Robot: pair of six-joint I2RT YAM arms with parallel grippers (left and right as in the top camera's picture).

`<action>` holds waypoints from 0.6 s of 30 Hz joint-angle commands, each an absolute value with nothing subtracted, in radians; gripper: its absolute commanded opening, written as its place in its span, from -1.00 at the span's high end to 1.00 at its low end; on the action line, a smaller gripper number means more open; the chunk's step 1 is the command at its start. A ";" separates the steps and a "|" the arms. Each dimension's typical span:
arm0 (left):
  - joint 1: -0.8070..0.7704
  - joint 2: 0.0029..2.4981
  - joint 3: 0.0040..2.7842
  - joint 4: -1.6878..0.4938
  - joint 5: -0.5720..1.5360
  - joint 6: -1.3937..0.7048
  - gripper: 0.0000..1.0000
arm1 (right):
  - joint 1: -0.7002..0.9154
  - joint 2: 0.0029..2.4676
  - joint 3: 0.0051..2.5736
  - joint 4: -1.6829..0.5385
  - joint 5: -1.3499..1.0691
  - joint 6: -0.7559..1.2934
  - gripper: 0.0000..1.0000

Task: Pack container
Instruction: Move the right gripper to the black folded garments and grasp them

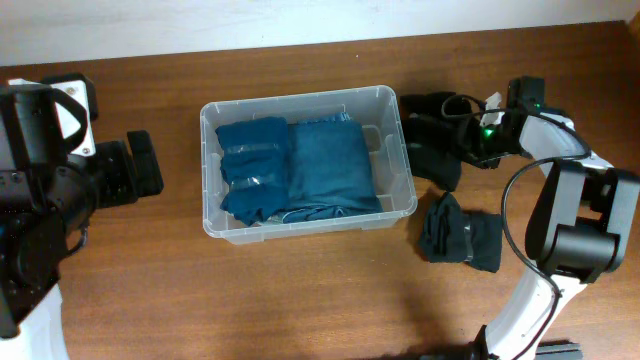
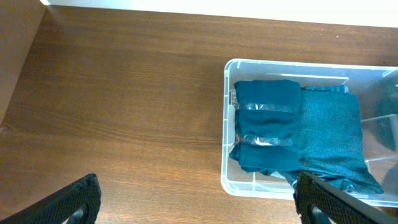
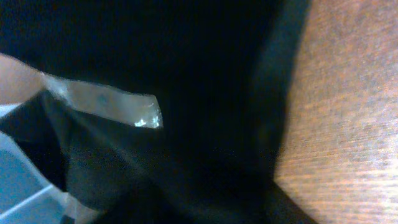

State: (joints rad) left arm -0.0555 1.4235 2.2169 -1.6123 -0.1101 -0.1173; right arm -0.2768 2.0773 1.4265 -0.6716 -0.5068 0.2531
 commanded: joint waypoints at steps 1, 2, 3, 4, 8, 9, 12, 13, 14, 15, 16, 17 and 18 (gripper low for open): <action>-0.049 1.413 2.219 -1.611 -0.121 -0.122 -0.99 | -0.266 2.098 1.423 -0.673 -0.546 0.242 0.34; -0.049 1.413 2.219 -1.612 -0.121 -0.122 -0.99 | -0.266 2.098 1.423 -0.677 -0.546 0.242 0.24; -0.049 1.413 2.219 -1.612 -0.121 -0.122 -0.99 | -0.266 2.098 1.423 -0.681 -0.545 0.243 -0.15; -0.049 1.413 2.219 -1.612 -0.121 -0.122 -0.99 | -0.266 2.098 1.423 -0.686 -0.535 0.243 -0.42; -0.049 1.413 2.219 -1.612 -0.121 -0.122 -0.99 | -0.267 2.110 1.411 -0.698 -0.437 0.243 -0.78; -0.049 1.413 2.219 -1.612 -0.121 -0.122 -0.99 | -0.270 2.117 1.407 -0.694 -0.437 0.241 -0.78; -0.049 1.413 2.219 -1.612 -0.121 -0.122 -0.99 | -0.277 2.148 1.401 -0.679 -0.464 0.239 -0.77; -0.049 1.413 2.219 -1.611 -0.121 -0.122 -0.99 | -0.276 2.160 1.401 -0.671 -0.493 0.239 -0.76; -0.049 1.413 2.219 -1.612 -0.121 -0.122 -0.99 | -0.276 2.169 1.401 -0.661 -0.519 0.234 -0.74; -0.049 1.413 2.219 -1.612 -0.121 -0.122 -0.99 | -0.273 2.185 1.401 -0.643 -0.577 0.215 -0.71; -0.049 1.413 2.219 -1.612 -0.121 -0.122 -0.99 | -0.269 2.200 1.401 -0.623 -0.629 0.210 -0.68; -0.049 1.413 2.219 -1.612 -0.121 -0.122 -0.99 | -0.268 2.211 1.401 -0.609 -0.656 0.210 -0.63; -0.049 1.413 2.219 -1.612 -0.121 -0.122 -0.99 | -0.266 2.221 1.401 -0.594 -0.680 0.210 -0.56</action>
